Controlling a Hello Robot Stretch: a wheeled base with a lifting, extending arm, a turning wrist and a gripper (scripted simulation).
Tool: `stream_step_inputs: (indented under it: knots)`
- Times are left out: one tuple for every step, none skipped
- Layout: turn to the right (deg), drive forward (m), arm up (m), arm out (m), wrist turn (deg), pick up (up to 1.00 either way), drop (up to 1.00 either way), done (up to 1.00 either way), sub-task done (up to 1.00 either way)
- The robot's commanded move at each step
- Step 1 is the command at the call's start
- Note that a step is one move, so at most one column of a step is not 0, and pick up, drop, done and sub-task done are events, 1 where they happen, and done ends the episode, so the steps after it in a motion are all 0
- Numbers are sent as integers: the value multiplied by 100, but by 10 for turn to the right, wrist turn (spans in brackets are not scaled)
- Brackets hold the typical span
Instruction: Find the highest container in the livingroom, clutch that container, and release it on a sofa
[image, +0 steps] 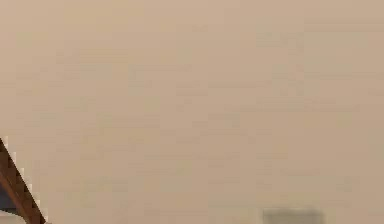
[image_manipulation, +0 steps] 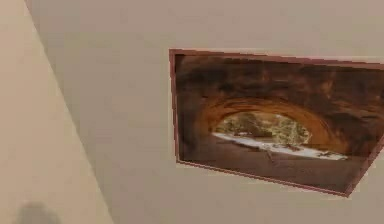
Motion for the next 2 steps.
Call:
stream_step_inputs:
  knots:
    - [-450,0,0,0,0,0,0,0,0]
    - [-330,0,0,0,0,0,0,0,0]
